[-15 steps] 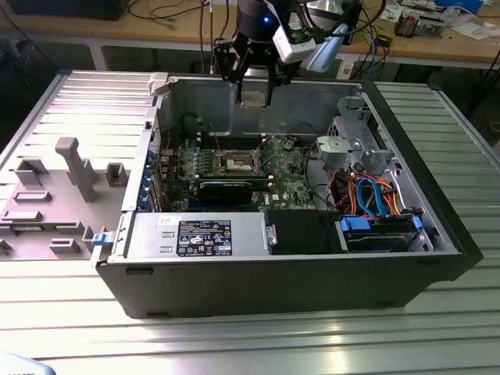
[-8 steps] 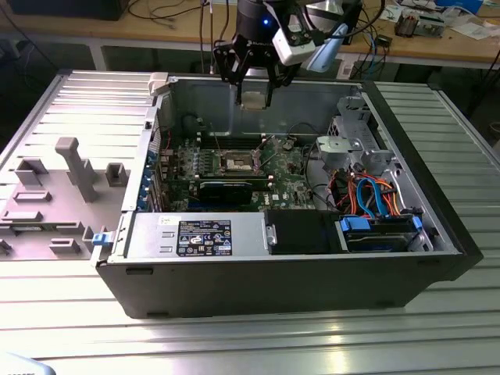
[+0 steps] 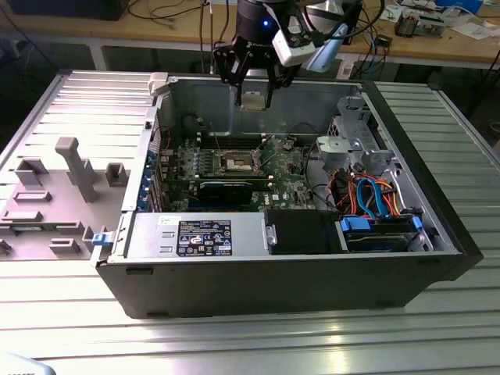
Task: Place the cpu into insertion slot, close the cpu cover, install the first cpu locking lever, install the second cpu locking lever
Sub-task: 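Place the cpu into insertion slot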
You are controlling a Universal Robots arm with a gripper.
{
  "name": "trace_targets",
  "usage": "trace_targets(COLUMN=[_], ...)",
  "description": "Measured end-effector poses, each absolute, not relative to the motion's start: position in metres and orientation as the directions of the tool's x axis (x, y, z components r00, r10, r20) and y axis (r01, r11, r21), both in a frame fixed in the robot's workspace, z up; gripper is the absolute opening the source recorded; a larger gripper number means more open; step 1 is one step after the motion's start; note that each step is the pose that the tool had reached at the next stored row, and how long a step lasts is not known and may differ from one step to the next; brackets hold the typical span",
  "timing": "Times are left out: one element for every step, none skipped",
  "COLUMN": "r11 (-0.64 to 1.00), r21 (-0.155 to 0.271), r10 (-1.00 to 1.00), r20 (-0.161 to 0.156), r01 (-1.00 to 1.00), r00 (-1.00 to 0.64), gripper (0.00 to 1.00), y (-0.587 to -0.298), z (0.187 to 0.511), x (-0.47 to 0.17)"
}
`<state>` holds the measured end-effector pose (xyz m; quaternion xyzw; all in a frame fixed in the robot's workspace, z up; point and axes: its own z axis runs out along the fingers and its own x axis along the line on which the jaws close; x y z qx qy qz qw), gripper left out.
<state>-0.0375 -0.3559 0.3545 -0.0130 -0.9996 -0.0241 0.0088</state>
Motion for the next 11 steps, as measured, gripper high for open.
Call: trace_targets(r11=[0.998, 0.998, 0.999, 0.998, 0.999, 0.999, 0.999, 0.999, 0.998, 0.998, 0.999], r21=[0.048, 0.048, 0.048, 0.048, 0.048, 0.048, 0.048, 0.048, 0.048, 0.048, 0.048], r10=[0.025, 0.025, 0.025, 0.026, 0.026, 0.026, 0.026, 0.026, 0.026, 0.026, 0.026], r20=[0.018, 0.018, 0.018, 0.018, 0.018, 0.018, 0.018, 0.018, 0.018, 0.018, 0.018], r01=[0.026, 0.026, 0.026, 0.026, 0.026, 0.026, 0.026, 0.026, 0.026, 0.026, 0.026], r00=[-1.0, -1.0, -1.0, -1.0, -1.0, -1.0, -1.0, -1.0, -1.0, -1.0, -1.0], gripper=[0.55, 0.55, 0.55, 0.55, 0.55, 0.55, 0.55, 0.55, 0.55, 0.55, 0.55], y=[-0.3559, -0.356, -0.3561, -0.3563, -0.3565, -0.3567, -0.3568, -0.3569, -0.3569, -0.3571, -0.3572], z=[0.3542, 0.3539, 0.3538, 0.3533, 0.353, 0.3528, 0.3526, 0.3525, 0.3523, 0.352, 0.3519], x=[-0.0375, -0.0375, -0.0376, -0.0378, -0.0379, -0.038, -0.0381, -0.0381, -0.0382, -0.0383, -0.0384])
